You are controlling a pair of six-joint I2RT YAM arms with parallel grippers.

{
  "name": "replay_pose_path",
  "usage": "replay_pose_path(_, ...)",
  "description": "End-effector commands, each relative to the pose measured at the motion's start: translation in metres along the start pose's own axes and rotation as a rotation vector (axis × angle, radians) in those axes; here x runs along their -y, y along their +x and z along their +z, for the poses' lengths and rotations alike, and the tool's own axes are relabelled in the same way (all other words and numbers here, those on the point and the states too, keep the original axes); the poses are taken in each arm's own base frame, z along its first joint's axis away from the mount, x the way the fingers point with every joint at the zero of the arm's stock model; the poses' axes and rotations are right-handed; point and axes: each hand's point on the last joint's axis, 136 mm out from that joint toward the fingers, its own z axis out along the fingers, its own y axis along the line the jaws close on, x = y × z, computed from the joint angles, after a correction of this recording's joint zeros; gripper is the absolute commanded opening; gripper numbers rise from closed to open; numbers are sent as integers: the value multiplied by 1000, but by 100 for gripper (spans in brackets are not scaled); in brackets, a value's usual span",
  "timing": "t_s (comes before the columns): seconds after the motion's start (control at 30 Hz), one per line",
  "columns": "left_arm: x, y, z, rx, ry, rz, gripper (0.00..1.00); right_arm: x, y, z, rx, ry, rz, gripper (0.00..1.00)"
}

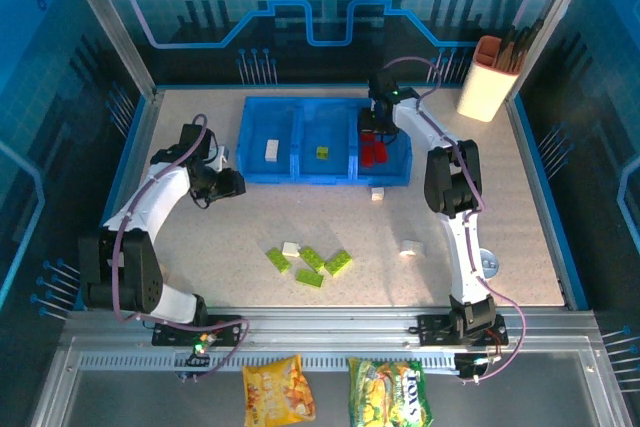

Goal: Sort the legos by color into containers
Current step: Place the lego in the container, then pick up the lego from the middle-left of the table.

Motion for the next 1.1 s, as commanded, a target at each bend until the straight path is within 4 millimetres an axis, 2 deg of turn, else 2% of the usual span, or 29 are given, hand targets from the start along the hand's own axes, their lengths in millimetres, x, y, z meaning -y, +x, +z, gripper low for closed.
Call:
replay_pose_path(0.0,1,3,-2,-20,0,26,46,-4,-14,-41,56,3,-10,54)
replay_pose_path(0.17,3,3,-2,-20,8,23,46,-7,-11,-65,71,0,-34,54)
replay_pose_path(0.37,4,5,0,-25,18,23,46,-10,13,-90,38,-13,-48,54)
replay_pose_path(0.63,8,12,3,-42,7,47,46,-9,59,-123,-2,-30,-58,54)
replay_pose_path(0.9,17,16,2,-64,-16,88,46,-5,113,-147,-39,-28,-64,54)
replay_pose_path(1.07,33,23,-2,-82,-34,138,47,-3,138,-159,-48,-22,-75,54)
